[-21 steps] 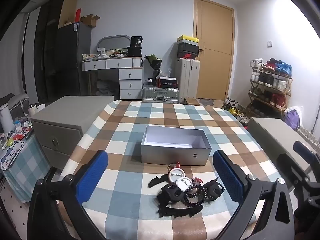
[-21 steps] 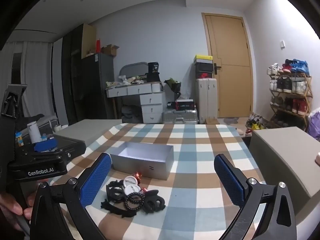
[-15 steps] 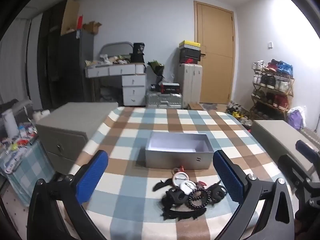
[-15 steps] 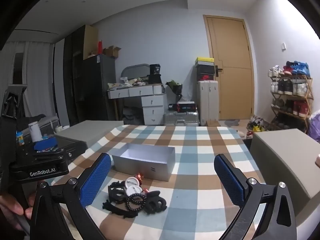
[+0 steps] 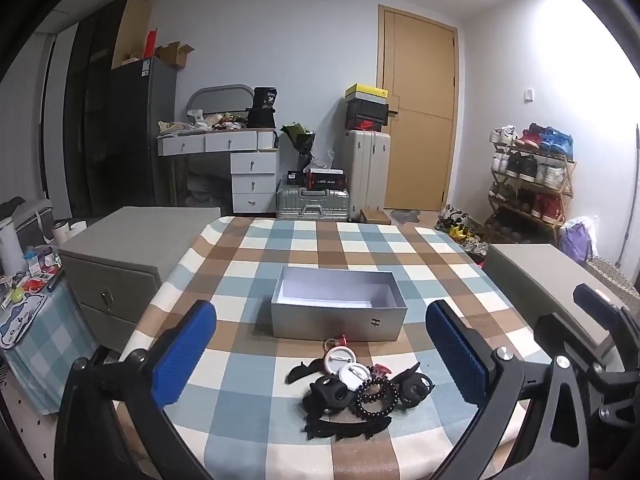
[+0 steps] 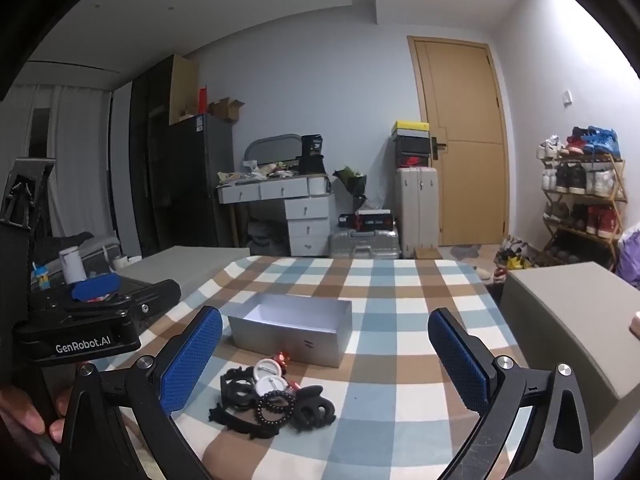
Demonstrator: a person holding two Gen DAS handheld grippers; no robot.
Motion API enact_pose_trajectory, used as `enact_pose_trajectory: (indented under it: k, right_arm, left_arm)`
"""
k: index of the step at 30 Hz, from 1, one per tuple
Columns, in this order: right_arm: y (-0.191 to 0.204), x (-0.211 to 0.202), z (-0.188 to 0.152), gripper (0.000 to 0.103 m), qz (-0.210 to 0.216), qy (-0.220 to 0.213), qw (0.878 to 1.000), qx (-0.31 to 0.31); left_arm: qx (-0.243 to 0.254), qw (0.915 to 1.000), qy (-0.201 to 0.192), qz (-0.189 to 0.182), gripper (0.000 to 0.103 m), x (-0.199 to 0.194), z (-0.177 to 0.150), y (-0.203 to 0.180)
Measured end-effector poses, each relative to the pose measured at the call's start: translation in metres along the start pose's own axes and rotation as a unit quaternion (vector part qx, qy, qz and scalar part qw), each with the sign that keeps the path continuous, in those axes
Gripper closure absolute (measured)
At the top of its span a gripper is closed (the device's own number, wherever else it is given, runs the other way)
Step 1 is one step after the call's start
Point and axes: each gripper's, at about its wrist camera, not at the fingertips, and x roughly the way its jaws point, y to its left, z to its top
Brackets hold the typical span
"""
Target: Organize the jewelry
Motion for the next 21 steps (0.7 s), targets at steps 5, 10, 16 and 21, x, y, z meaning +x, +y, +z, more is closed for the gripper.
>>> enact_pose_trajectory:
  k: [5,10,16,21]
  right_arm:
    - [-0.0013,-0.0001,0.0006,0.0,-0.001,-0.001,1.0,0.004]
    - [-0.001,0.0001,0.0018,0.0,-0.004,0.001,1.0,0.002]
    - [-0.0002,-0.0001,0.0011,0.0,-0.009,0.003,1.0,-0.002]
    - [0.0003,-0.0007,0.0017,0.0,-0.012,0.003,1.0,-0.004]
  left_arm:
    - [0.0,1.0,0.001,0.001,0.001,-0.0013,-0.0038,0.0008]
    - [-0.004,1.0,0.007,-0.001,0.001,-0.0001,-0.0042,0.0029]
    - [-0.018,0.9997,0.01,-0.009,0.001,-0.0037,-0.0023,0.0076]
    - [-0.016,0.9998,0.009,-0.008,0.001,-0.0043,-0.0011,0.0077]
